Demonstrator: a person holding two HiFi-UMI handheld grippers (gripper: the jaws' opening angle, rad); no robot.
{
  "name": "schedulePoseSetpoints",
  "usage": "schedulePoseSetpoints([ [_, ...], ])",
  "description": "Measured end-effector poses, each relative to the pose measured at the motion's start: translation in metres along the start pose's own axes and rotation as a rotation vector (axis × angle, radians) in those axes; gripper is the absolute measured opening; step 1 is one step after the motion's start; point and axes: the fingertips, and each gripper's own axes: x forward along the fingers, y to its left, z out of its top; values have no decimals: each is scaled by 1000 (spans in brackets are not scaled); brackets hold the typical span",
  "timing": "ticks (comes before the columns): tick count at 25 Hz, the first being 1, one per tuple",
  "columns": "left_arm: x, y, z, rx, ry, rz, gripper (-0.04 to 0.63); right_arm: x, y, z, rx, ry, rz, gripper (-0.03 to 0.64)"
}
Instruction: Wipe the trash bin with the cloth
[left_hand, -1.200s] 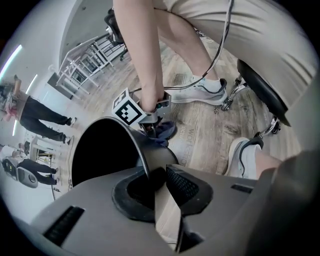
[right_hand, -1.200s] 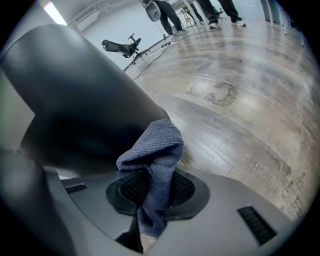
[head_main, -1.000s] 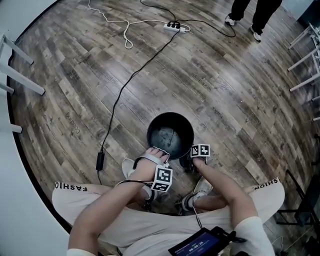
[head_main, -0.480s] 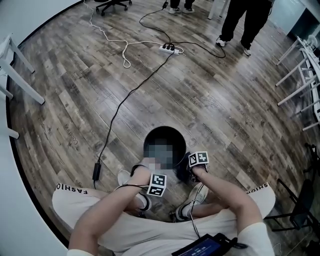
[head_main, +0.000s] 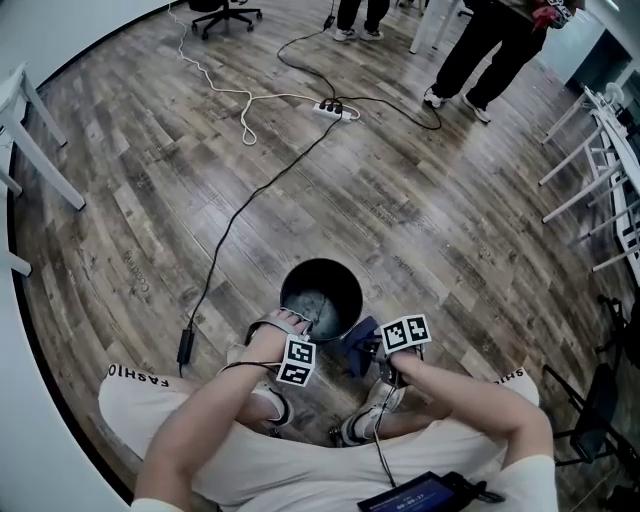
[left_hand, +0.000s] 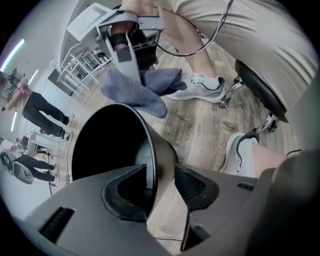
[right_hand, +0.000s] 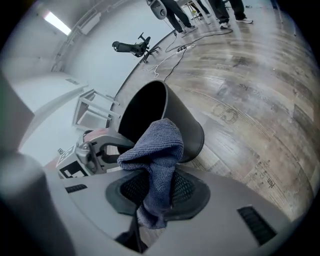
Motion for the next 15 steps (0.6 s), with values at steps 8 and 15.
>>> schedulePoseSetpoints([
  [8, -1, 1, 3, 72, 27, 19, 94, 1, 34, -1, -29, -31, 63, 83],
  [15, 1, -5, 21, 88, 6, 9, 71, 16, 13, 3, -42, -4, 28, 83],
])
